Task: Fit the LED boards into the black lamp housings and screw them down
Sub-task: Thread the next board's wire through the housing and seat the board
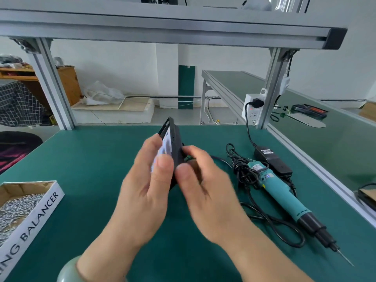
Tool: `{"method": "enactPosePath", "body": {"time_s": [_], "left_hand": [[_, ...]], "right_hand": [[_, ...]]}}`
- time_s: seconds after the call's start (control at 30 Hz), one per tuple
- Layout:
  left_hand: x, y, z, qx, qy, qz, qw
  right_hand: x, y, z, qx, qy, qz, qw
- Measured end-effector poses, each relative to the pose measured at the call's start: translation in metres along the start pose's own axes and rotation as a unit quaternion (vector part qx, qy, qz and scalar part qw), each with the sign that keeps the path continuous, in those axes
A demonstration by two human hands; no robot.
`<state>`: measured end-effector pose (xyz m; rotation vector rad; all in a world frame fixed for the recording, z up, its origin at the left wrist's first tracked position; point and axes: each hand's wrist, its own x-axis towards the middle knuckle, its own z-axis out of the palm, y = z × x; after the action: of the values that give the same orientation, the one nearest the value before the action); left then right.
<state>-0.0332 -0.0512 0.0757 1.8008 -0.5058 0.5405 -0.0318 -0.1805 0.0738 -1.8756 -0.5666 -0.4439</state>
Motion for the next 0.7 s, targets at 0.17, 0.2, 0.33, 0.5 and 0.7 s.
{"method": "enactPosePath", "body": {"time_s": [0.17, 0.2, 0.33, 0.5, 0.7], "left_hand": [[-0.005, -0.005, 0.005, -0.162, -0.081, -0.117, 0.976], [-0.003, -0.008, 0.002, -0.088, -0.037, -0.111, 0.989], [0.012, -0.032, -0.017, 0.260, -0.012, -0.169, 0.951], [0.005, -0.046, -0.002, 0.076, -0.080, -0.342, 0.933], [0.011, -0.046, 0.005, -0.063, -0.050, -0.398, 0.914]], "right_hand": [[0.003, 0.026, 0.016, 0.069, 0.095, 0.103, 0.988], [0.005, 0.032, 0.013, 0.078, 0.132, 0.138, 0.979], [0.015, 0.052, -0.007, 0.189, 0.195, 0.268, 0.924], [0.013, 0.056, -0.011, 0.249, 0.118, 0.381, 0.883], [0.012, 0.050, -0.010, 0.183, 0.061, 0.358, 0.913]]}}
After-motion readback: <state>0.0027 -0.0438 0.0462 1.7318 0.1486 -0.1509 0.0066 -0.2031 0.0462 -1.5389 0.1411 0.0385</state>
